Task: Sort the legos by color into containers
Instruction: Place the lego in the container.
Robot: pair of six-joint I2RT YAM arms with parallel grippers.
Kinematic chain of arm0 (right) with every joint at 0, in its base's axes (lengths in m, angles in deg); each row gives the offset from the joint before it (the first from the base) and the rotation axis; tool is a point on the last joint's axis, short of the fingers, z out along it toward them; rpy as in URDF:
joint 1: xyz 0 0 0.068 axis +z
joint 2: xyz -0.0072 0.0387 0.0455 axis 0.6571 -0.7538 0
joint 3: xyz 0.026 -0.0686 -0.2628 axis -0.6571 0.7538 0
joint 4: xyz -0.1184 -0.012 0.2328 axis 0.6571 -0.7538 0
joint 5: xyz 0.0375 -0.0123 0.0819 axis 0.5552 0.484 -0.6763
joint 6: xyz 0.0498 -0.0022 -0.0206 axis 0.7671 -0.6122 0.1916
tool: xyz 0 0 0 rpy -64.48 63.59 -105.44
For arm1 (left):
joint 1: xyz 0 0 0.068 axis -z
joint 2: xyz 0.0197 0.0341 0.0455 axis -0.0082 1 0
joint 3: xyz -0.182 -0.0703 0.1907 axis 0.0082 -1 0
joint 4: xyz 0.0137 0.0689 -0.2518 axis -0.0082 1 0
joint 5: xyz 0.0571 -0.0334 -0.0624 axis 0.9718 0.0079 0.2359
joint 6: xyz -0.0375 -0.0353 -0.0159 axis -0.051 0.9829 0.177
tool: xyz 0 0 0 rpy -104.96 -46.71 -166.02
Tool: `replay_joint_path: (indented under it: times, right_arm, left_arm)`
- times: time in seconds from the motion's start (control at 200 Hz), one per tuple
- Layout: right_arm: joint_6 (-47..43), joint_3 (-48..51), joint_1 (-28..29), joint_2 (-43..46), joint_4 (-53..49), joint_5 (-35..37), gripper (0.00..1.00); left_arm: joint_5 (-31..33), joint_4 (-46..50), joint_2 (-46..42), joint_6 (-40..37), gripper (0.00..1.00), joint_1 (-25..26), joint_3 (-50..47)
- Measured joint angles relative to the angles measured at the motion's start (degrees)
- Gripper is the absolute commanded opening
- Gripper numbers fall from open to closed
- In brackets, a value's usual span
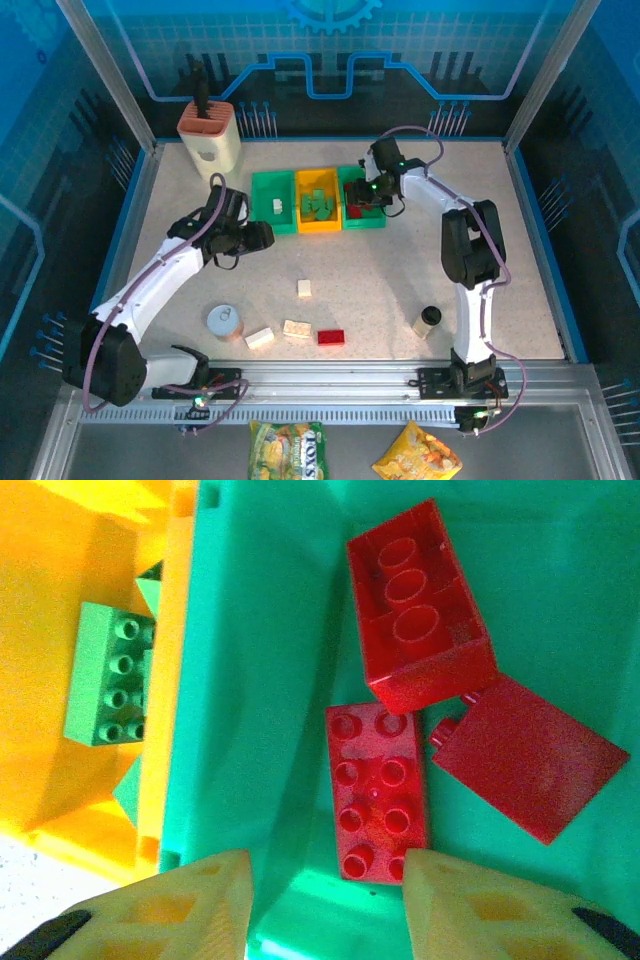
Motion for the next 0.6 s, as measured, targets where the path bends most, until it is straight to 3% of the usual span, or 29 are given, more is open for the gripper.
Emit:
replay_joint_path:
  times: [0.28, 0.6]
  right_arm:
    - [0.0, 3.4, 0.0, 6.4, 0.3, 0.0, 0.44]
    - [0.3, 11.5, 0.0, 14.9, 0.9, 0.4, 0.45]
  left_arm:
    - [0.3, 0.5, 0.0, 2.0, 0.52, 3.1, -1.1]
    - [3.0, 0.5, 4.0, 6.5, 0.52, 11.1, -1.5]
